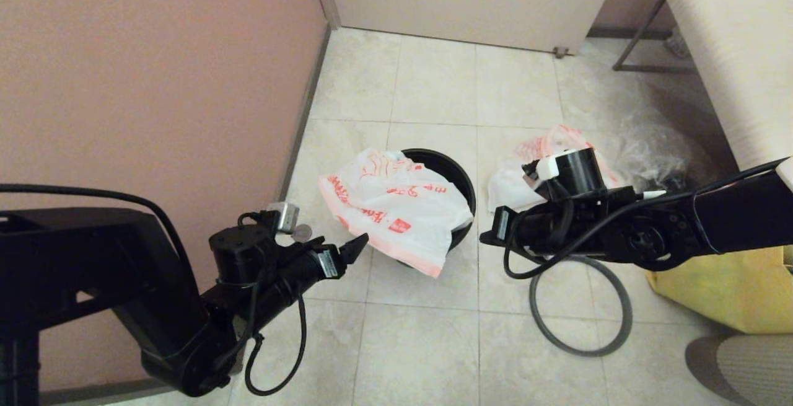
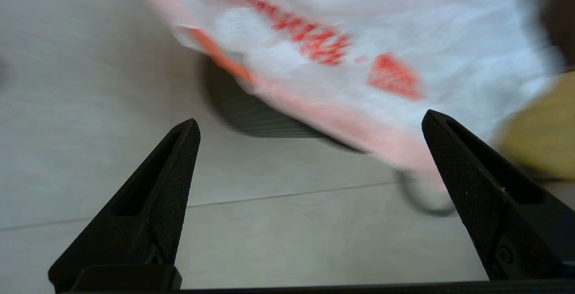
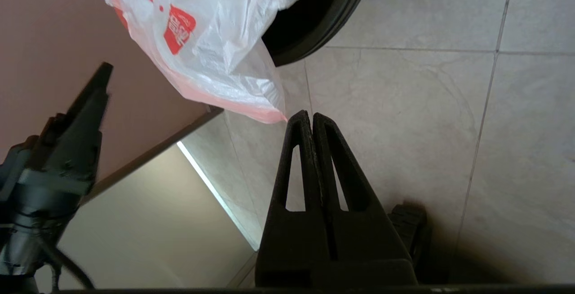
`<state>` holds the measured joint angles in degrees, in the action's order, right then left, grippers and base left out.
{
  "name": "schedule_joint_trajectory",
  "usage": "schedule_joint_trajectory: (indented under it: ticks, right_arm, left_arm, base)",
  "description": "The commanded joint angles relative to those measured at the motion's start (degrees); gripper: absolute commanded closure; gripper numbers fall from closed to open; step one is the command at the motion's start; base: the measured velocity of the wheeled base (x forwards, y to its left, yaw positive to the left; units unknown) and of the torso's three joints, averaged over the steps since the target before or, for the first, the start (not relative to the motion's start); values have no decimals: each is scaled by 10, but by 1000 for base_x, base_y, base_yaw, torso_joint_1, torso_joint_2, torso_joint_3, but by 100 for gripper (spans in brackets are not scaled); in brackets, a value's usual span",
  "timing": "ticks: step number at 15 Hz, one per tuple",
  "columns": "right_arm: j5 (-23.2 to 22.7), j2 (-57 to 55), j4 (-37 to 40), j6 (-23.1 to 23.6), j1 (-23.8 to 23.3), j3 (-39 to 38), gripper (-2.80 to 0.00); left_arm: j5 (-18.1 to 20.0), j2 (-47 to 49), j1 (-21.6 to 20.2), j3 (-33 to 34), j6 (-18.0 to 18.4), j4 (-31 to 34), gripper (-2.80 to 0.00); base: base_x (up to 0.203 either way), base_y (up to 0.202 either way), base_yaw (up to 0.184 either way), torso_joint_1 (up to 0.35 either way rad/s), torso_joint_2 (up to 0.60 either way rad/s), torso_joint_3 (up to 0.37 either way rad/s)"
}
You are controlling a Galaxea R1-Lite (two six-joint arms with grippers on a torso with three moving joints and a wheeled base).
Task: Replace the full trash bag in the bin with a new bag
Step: Put the new garbage bag on the trash can
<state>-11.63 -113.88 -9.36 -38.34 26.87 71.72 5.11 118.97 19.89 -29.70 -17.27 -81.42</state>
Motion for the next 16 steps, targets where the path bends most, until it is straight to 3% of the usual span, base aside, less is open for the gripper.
schedule_joint_trajectory:
  ticks: [1,10,11,16]
  right_arm:
    - [-1,5,0,-2,-3,1,0]
    - [-3,25,-2,-11,3,-5,0]
    - [-3,33,-2,-8,3,-6,0]
    - [-3,52,2,-4,1,-6,0]
  left_arm:
    - [18,-8,-7,-6,-24,-1,-280]
    - [22,88,-48,-152,-69,32,-280]
    - [20,93,-48,-166,-70,36,0]
    - [22,124,-41,-265,-70,81,0]
  base:
    - [0,0,0,0,0,0]
    - [0,0,0,0,0,0]
    - [0,0,0,0,0,0]
    - [0,0,0,0,0,0]
